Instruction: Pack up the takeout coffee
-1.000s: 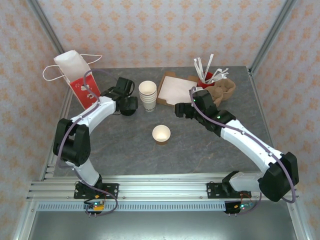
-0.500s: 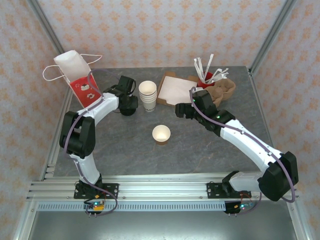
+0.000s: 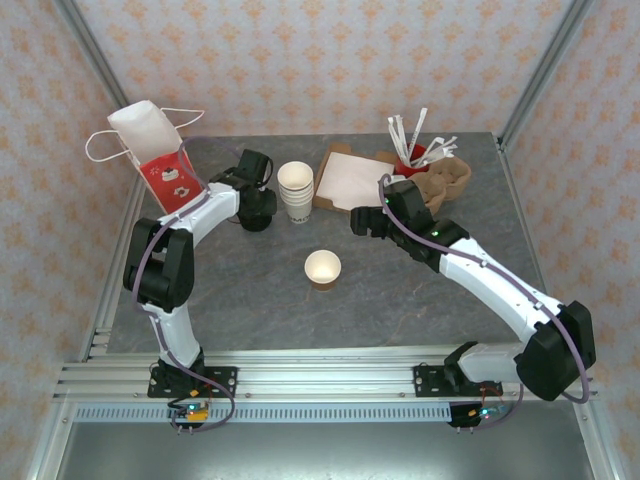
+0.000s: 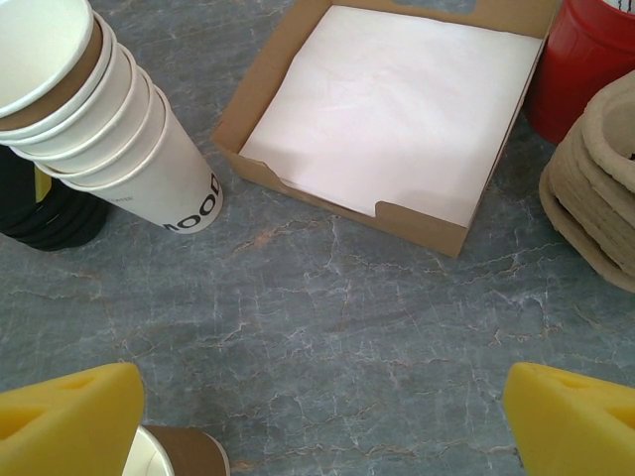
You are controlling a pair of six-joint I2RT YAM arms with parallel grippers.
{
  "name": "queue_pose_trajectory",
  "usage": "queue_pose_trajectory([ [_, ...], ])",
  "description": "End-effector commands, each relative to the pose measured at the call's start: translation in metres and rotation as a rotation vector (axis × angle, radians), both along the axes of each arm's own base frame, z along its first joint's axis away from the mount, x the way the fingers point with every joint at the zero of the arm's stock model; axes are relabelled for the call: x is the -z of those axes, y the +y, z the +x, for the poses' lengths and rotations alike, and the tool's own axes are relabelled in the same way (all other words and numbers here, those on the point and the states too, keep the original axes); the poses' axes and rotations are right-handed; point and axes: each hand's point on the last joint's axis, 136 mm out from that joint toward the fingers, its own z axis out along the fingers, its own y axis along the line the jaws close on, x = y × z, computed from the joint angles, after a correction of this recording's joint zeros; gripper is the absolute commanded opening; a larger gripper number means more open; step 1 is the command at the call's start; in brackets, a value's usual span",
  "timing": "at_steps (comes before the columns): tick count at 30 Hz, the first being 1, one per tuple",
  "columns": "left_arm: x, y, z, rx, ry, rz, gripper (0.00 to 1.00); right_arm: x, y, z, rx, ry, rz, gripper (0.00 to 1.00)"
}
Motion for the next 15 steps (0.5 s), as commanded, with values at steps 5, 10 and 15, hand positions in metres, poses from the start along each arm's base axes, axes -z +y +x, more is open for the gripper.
queue_pose_trajectory([
  [5,0.0011,0.0041,0.0029,0.011,0.025,0.011,0.38,0.0090,-0.0042,-0.0014,0.022,0.022,-0.025,0.94],
  [10,0.0028,0.0043,0.0032,0.010,0.030,0.013,0.33,0.0093,-0.0038,-0.0020,0.021,0.023,-0.022,0.94],
  [15,0.0050,0.0050,0.0033,0.011,0.037,0.019,0.31,0.0112,-0.0034,-0.0014,0.021,0.027,-0.025,0.94],
])
